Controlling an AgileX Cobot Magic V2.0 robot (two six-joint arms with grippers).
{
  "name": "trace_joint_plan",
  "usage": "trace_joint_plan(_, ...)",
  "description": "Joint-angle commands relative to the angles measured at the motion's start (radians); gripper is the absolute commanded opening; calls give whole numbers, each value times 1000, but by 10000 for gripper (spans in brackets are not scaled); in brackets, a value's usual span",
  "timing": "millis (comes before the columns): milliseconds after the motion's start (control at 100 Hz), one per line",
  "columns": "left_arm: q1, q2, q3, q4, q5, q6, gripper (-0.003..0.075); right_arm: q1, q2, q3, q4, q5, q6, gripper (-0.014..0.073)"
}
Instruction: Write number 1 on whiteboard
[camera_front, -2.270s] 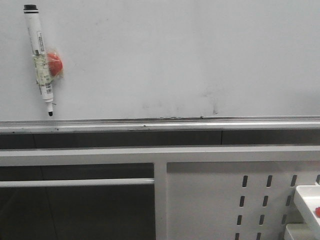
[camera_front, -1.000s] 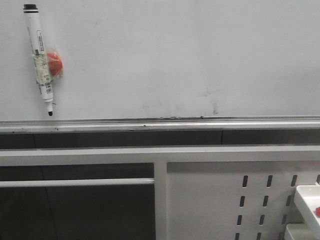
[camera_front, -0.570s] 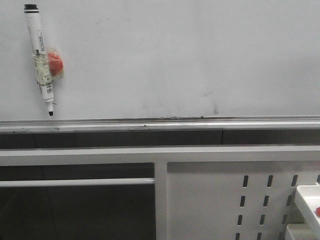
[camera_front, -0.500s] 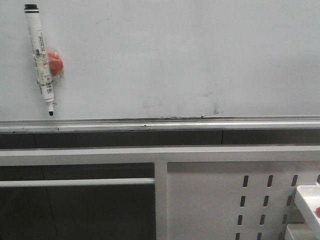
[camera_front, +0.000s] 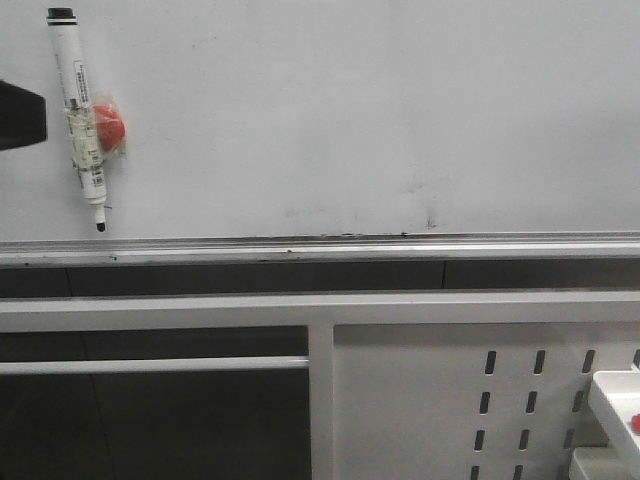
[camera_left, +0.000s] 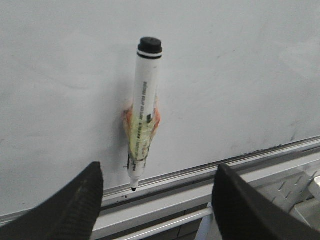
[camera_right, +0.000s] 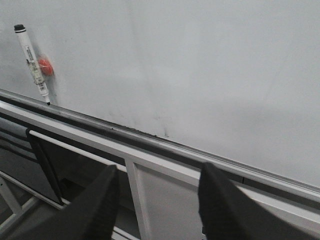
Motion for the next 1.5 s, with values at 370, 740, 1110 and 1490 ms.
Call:
trace_joint_plan(370, -83, 247, -88, 11, -305, -207, 421, -4, 20, -31, -5, -83, -12, 327)
trace_joint_plan(740, -83, 338, -137, 11, -337, -207, 421, -4, 20, -31, -5, -79, -12, 327)
trace_joint_plan(1110, -81, 388, -137, -20, -396, -243, 219, -4, 20, -31, -5, -77, -12, 326)
trace_joint_plan(1490, -50, 388, -137, -5, -368, -241, -20, -4, 20, -31, -5, -61, -12, 326)
